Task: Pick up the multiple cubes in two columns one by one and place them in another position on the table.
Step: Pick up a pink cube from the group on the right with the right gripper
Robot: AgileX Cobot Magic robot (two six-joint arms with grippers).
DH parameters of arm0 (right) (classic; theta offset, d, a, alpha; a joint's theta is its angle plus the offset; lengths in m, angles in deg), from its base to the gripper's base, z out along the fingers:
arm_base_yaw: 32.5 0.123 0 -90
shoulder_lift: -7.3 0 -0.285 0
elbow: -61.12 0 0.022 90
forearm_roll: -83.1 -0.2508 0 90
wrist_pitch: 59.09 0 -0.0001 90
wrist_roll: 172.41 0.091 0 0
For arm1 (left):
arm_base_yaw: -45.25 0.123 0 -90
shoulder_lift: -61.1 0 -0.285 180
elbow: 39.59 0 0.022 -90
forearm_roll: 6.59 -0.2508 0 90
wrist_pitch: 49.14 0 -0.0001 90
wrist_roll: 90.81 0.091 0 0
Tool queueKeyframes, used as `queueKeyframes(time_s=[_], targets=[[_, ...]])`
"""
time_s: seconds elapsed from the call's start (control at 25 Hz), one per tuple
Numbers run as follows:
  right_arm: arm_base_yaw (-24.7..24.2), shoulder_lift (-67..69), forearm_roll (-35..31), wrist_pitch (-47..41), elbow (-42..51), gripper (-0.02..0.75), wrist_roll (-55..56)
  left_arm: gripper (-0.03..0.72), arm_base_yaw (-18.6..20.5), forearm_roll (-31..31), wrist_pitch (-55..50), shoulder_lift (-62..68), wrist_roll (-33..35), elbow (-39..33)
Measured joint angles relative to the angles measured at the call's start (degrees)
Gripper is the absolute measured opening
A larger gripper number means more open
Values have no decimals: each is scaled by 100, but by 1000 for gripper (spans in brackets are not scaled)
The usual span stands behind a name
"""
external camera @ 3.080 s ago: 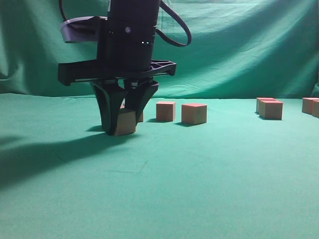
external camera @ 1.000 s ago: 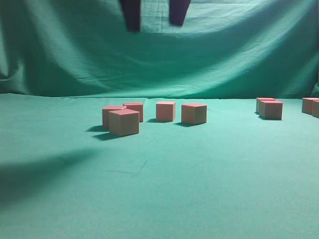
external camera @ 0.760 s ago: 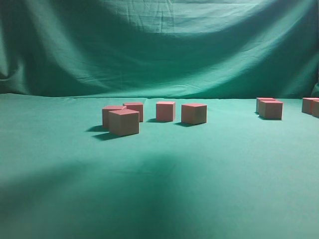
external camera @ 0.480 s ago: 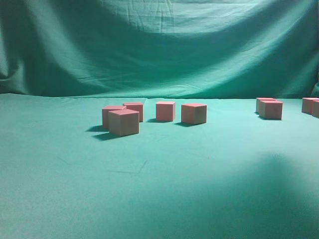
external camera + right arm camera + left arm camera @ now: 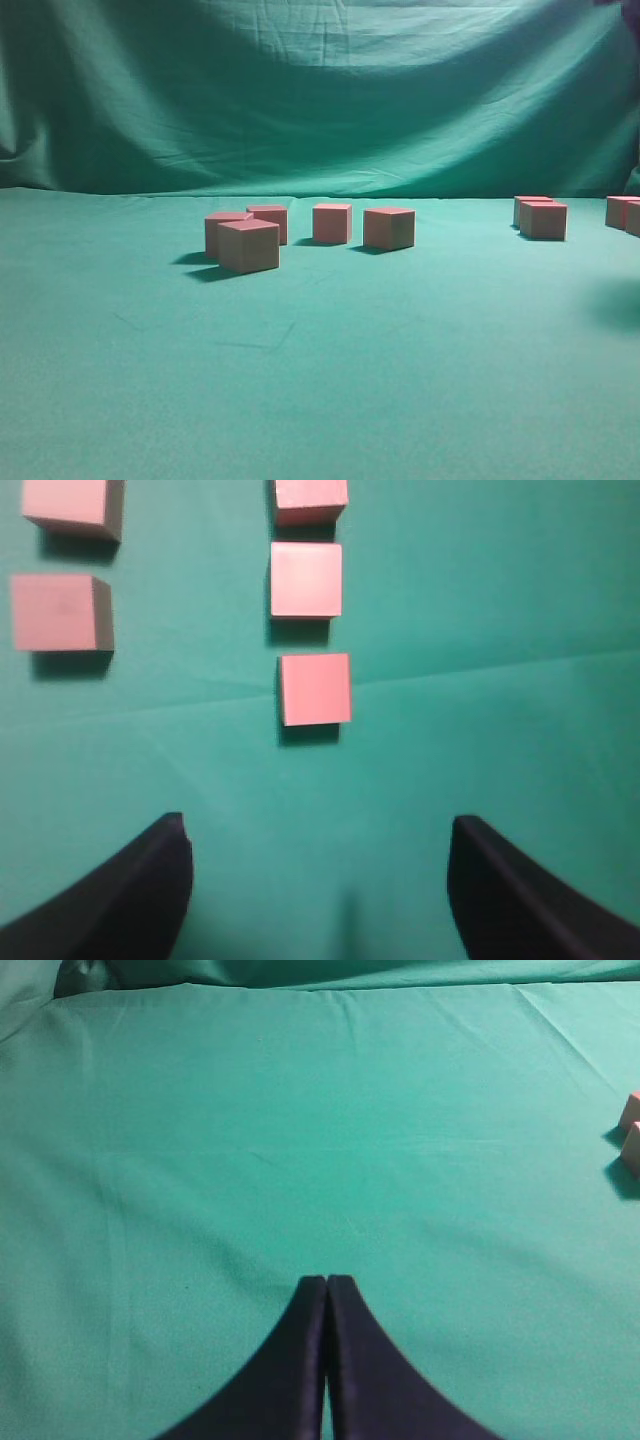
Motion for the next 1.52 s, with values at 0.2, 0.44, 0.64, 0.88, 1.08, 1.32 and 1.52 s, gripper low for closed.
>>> queueKeyframes(time_s=[0.2,0.44,0.64,0.88,1.08,1.32,1.52], targets=[[-209,381,-234,247,13,529,-190,0,0,0,0,0,0,0],[-557,1006,-533,699,13,529,-463,0,0,0,0,0,0,0],[-687,1384,-835,1107,13,529,-898,0,0,0,0,0,0,0],[-687,1656,-1052,1288,13,529,-1052,0,0,0,0,0,0,0],[-687,1654,-1066,1286,13,297,-1056,0,0,0,0,0,0,0],[-687,1517,-1066,1077,13,258,-1056,0,0,0,0,0,0,0],[-687,794,-1094,783,13,258,-1056,0,0,0,0,0,0,0]])
